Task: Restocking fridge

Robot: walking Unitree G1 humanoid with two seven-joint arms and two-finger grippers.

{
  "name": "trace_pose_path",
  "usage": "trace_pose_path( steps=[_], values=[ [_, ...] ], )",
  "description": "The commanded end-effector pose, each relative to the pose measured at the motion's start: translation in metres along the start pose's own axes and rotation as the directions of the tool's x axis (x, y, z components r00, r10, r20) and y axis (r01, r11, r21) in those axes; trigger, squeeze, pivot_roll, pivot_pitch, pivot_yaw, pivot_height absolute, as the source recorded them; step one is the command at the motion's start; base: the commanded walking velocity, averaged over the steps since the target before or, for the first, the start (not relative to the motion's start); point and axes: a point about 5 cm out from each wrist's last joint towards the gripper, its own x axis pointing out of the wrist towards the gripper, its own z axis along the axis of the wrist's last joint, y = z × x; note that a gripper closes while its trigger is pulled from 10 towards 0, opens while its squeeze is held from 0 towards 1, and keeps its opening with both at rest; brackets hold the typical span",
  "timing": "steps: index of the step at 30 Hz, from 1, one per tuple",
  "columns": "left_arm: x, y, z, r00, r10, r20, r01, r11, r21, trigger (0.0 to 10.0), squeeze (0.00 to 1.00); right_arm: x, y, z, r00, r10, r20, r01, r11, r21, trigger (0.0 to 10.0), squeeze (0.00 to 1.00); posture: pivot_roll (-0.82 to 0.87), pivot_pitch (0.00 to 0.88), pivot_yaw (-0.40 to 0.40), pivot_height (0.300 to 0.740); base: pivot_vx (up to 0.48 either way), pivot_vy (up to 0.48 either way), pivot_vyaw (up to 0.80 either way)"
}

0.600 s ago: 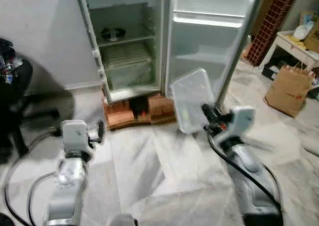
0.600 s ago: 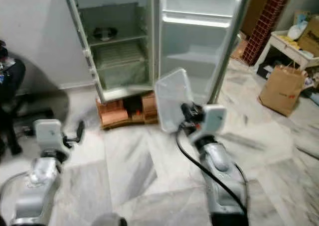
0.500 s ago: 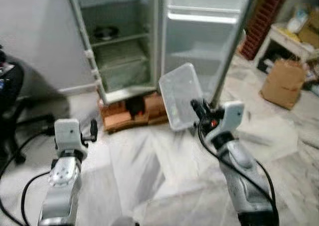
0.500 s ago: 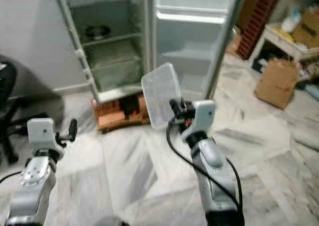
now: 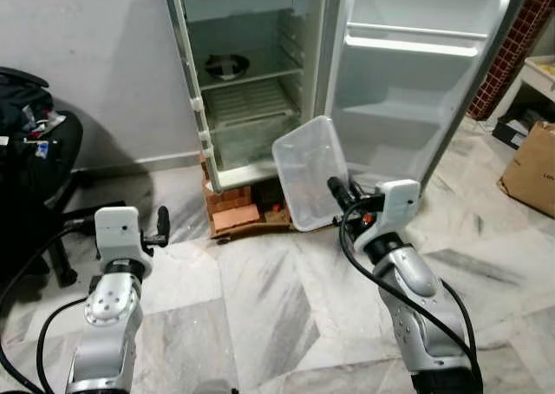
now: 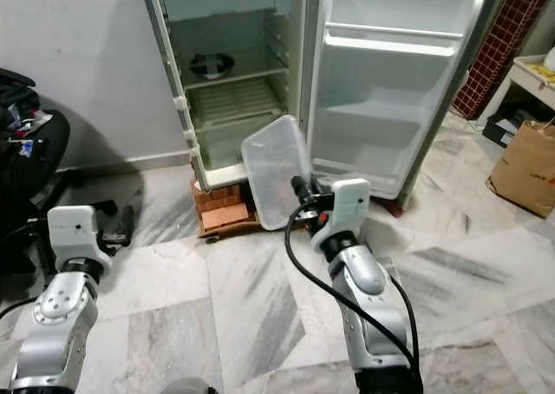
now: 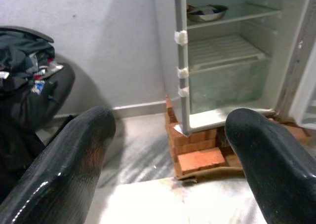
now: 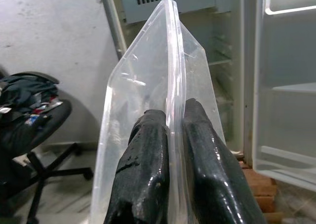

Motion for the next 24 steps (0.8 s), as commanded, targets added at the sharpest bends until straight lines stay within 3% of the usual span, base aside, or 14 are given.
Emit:
trace_pose_path(
  steps=[1,7,24],
  values=[
    [0.0004,-0.0117,0.0034,0.999,-0.036,0.012,0.036,0.999,-0.011,10.0,0.00,-0.0028,-0.0116,0.0042,0.999,-0.031,0.011,0.031,0.999,-0.029,10.0,0.00,0.04,0.043,0.010,0.740,0.360,0.315,0.00],
    [-0.0007,-0.0114,0.0029,0.999,-0.034,0.009,0.034,0.999,-0.018,10.0,0.00,-0.0026,-0.0096,0.0020,1.000,-0.029,0.007,0.029,0.999,-0.023,10.0,0.00,0.05,0.044,0.006,0.740,0.383,0.286,0.47],
    [0.0003,-0.0132,0.0025,0.999,-0.046,0.001,0.046,0.999,-0.012,10.0,0.00,0.0014,-0.0103,0.0074,0.999,-0.036,0.022,0.038,0.998,-0.053,10.0,0.00,0.04,0.046,0.008,0.740,0.470,0.000,0.00]
  ],
)
